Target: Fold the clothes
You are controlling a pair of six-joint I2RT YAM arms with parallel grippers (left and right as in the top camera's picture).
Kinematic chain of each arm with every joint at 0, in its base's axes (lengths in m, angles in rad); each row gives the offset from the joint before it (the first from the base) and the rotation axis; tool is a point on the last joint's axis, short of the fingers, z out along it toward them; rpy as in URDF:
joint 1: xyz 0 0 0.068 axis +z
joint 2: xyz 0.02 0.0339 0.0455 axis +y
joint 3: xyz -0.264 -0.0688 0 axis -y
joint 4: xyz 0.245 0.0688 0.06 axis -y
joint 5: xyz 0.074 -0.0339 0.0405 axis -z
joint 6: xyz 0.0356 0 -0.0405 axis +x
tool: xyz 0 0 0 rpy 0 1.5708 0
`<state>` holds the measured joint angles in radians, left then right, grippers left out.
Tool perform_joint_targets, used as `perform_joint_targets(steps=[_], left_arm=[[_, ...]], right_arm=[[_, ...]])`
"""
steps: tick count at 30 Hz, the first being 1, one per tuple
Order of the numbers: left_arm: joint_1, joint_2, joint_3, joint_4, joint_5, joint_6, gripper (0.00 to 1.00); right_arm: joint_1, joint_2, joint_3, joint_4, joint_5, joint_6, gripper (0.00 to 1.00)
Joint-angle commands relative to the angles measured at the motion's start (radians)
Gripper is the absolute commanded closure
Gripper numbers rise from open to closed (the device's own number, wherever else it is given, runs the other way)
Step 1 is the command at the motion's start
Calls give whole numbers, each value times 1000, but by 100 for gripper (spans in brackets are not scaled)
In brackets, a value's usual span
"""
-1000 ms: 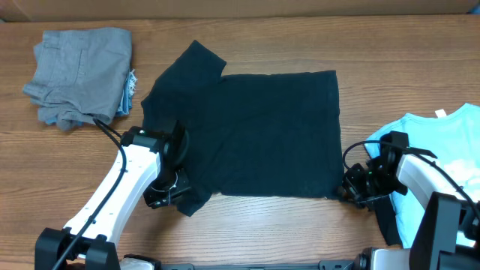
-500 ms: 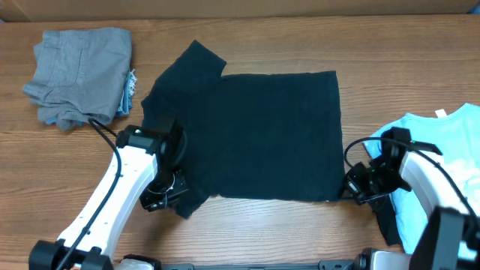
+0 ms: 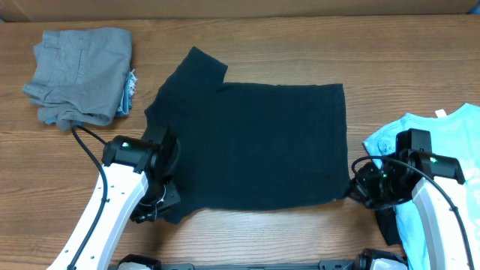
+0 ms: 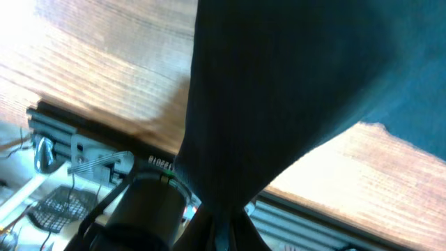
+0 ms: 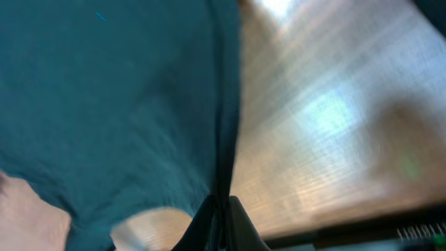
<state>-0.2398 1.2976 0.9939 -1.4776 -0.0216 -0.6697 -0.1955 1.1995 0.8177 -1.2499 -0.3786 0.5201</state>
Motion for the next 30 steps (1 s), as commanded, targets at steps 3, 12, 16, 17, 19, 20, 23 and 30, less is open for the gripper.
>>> perform_joint_targets(steps=[3,12,16,17,19,20,23,30], left_arm=[[6,-13,24,128,-35,21,91],[6,-10,24,343,-152,42,96],[6,-10,24,434,-181,50,96],[6,-10,24,456,-181,50,96],[6,-10,24,500,-183,56,95],[6,-10,24,525,-185,65,95],[6,-10,24,593,-192,109,93],[6,10,24,668,-193,154,91]], right_arm=[[-1,19,24,121,-34,47,96],[-1,138,24,283,-88,89,96],[-1,176,24,357,-99,114,96],[-1,183,24,377,-100,114,96],[-1,192,24,414,-103,113,96],[-1,195,24,436,-101,113,96],[-1,200,24,486,-102,113,96],[-1,202,24,554,-93,124,96]])
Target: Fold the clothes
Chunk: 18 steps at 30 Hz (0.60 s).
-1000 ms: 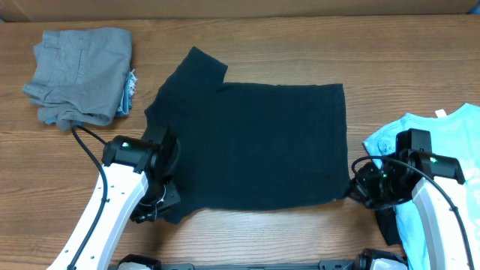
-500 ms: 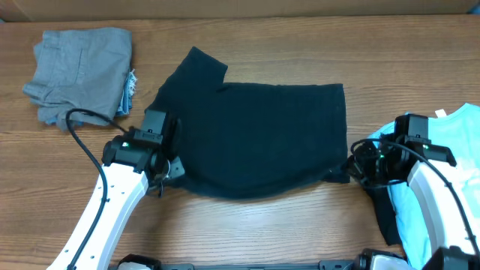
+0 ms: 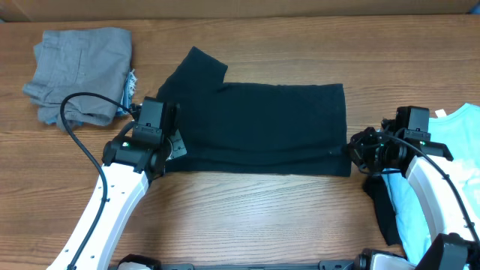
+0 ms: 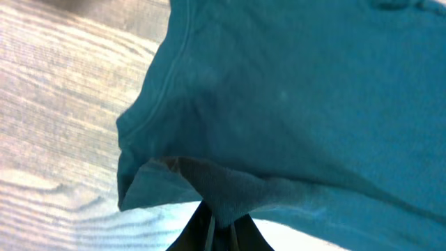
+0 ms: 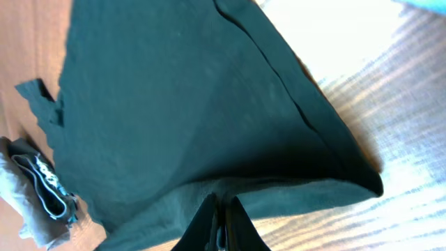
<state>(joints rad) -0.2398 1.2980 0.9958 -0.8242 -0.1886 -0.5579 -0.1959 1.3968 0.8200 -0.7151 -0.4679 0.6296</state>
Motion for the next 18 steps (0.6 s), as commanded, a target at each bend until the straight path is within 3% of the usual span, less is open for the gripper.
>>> perform_joint_targets(steps=[1,8,18], left_arm=[[6,20,23,17,-26,43,91],[6,120,23,13,-27,58,91],[12,161,23,28,-83,49,90]], right_arm=[[-1,6,22,27,-3,28,96],[-1,7,22,29,42,101,96],[-1,7,22,54,91,100,92]])
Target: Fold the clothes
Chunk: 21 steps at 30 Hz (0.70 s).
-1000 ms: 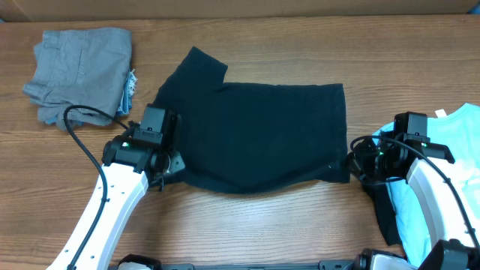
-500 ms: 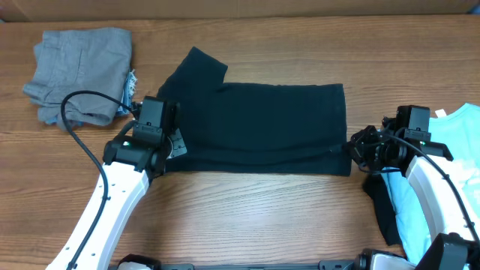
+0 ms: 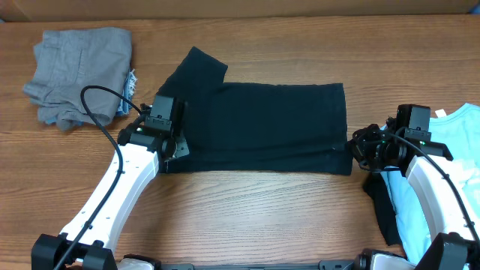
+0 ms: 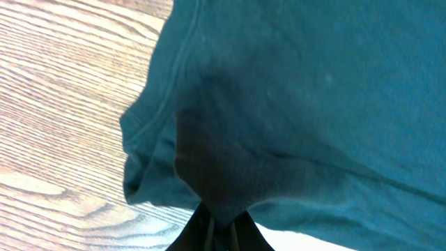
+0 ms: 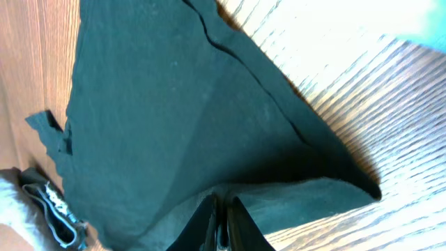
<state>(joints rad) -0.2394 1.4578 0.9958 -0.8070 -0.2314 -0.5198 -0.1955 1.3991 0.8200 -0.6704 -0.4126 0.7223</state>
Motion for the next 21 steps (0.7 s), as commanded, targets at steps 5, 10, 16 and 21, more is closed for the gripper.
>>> perform_joint_targets(steps=[5,10,16,21], left_arm=[[12,1,23,26,-33,11,73],[13,1,23,14,-39,12,43],[30,1,23,-47,58,50,41],[27,8,22,-45,245,206,46]], right_arm=[[-1,5,22,12,37,8,88],[-3,5,22,6,37,3,47],[-8,4,52,-40,15,-105,47],[-3,4,126,-143,15,-195,47]])
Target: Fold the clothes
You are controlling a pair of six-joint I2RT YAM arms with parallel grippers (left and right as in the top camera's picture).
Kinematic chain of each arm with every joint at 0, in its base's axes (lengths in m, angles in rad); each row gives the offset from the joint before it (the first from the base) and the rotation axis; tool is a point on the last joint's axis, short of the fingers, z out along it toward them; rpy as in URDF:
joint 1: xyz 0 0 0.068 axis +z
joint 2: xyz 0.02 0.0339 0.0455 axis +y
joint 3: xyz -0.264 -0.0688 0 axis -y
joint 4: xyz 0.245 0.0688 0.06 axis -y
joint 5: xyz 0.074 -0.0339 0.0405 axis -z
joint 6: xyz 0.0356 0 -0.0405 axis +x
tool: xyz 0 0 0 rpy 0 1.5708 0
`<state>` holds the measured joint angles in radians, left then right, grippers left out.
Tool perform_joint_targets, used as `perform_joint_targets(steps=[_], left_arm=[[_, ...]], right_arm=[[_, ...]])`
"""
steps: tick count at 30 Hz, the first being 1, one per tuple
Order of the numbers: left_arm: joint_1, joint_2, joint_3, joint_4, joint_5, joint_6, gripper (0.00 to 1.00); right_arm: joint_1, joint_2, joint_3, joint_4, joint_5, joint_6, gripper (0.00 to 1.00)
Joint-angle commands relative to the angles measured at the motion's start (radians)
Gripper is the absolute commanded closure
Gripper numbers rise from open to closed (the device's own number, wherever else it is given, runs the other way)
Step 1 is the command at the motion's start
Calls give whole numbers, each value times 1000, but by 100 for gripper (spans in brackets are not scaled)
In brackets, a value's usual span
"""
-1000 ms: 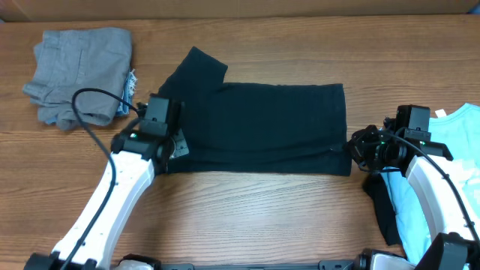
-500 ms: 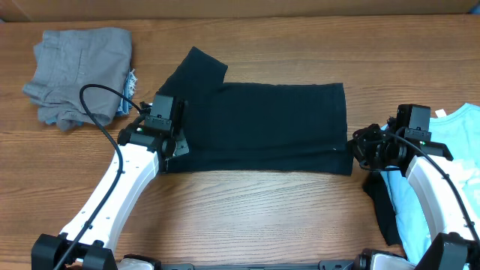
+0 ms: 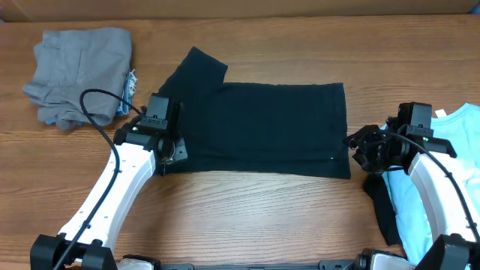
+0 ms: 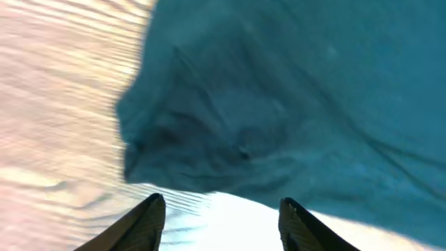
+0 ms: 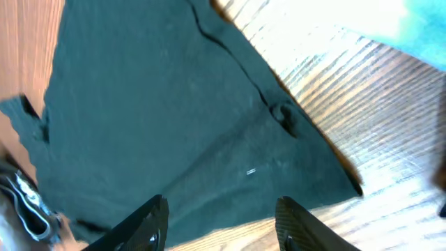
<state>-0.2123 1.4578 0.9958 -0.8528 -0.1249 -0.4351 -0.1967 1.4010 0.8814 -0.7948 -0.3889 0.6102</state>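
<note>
A dark teal-black shirt point(image 3: 262, 127) lies flat mid-table, folded into a wide band, with one sleeve point(image 3: 196, 67) sticking out at the back left. My left gripper point(image 3: 166, 154) is open at the band's near left corner, where the cloth point(image 4: 279, 104) is bunched just beyond the fingers. My right gripper point(image 3: 360, 154) is open at the near right corner. In the wrist views the left gripper point(image 4: 223, 209) and the right gripper point(image 5: 221, 209) both hold nothing, and the shirt point(image 5: 160, 104) lies ahead of the right one.
A pile of folded grey clothes point(image 3: 79, 71) sits at the back left. A light blue shirt point(image 3: 442, 150) lies at the right edge under my right arm, with a dark garment point(image 3: 384, 217) beside it. Bare wooden table point(image 3: 262, 217) runs along the front.
Both grippers were shut on the near corners of the shirt. Both are open now and have let go. The shirt lies on the table as before, and the right gripper has backed off slightly.
First the shirt lay spread out, reaching toward the front edge, with each gripper shut on a near corner. Then its near part was folded over, leaving a narrower band, both grippers still holding. Now the band lies released on the table.
</note>
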Motion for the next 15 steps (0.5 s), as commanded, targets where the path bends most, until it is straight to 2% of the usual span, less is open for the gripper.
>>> perform_joint_targets(steps=[1,8,15], left_arm=[[-4,14,22,2,153,155,46],[-19,132,21,3,156,298,48],[-19,232,22,76,151,334,53]], right_arm=[[0,2,77,-35,-9,-97,47],[1,2,101,-70,-9,-126,46],[1,2,101,-72,-9,-126,45]])
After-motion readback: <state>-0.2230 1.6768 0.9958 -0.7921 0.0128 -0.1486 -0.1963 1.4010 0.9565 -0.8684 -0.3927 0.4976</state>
